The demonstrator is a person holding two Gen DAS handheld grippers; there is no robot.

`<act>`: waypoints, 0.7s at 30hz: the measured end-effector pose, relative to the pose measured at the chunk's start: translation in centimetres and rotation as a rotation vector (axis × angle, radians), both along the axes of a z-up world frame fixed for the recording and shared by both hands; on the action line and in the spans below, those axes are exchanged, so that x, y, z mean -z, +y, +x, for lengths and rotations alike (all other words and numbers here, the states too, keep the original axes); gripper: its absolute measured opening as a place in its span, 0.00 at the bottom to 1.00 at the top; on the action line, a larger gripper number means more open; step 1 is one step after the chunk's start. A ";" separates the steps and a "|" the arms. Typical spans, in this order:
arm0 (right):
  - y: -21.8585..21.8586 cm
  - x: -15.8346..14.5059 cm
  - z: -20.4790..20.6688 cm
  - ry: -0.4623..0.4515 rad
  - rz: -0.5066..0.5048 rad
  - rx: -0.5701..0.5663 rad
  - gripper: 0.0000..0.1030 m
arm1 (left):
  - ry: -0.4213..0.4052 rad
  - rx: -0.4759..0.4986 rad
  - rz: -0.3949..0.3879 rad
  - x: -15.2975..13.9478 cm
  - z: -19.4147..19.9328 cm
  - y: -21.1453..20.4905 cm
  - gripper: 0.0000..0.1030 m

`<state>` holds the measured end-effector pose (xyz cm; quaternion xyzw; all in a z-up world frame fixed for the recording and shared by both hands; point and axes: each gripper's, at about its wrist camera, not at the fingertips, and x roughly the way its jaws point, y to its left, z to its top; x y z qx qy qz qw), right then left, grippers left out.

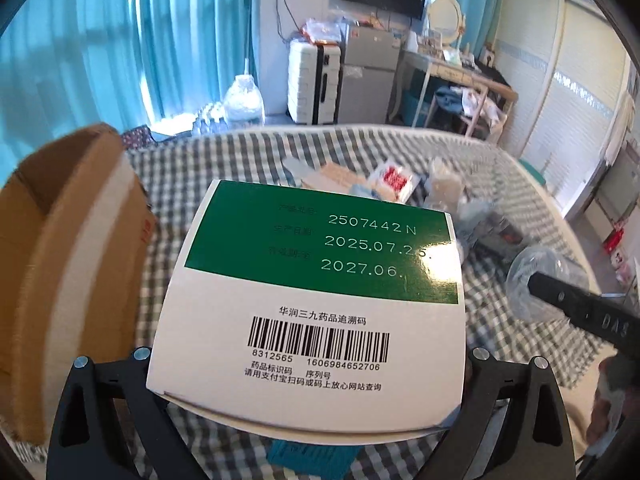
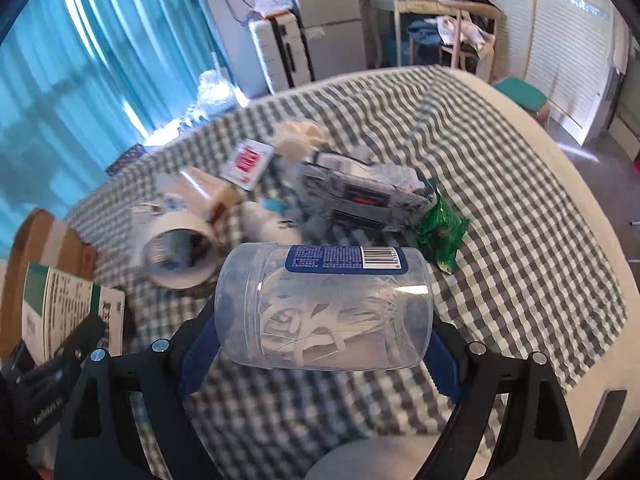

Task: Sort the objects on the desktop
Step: 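Carry the medicine box and clear jar into the cardboard box and release both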

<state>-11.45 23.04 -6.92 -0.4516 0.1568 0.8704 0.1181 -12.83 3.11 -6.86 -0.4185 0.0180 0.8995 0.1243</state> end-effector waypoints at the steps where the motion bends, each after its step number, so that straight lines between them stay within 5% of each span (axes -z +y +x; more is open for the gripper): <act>1: -0.4 -0.7 0.3 0.012 0.002 -0.009 0.85 | 0.014 -0.011 0.011 -0.9 0.6 -0.6 0.94; 21: -12.9 -12.4 7.4 0.268 0.033 -0.256 0.85 | 0.174 -0.176 0.020 -10.7 7.8 -9.5 0.94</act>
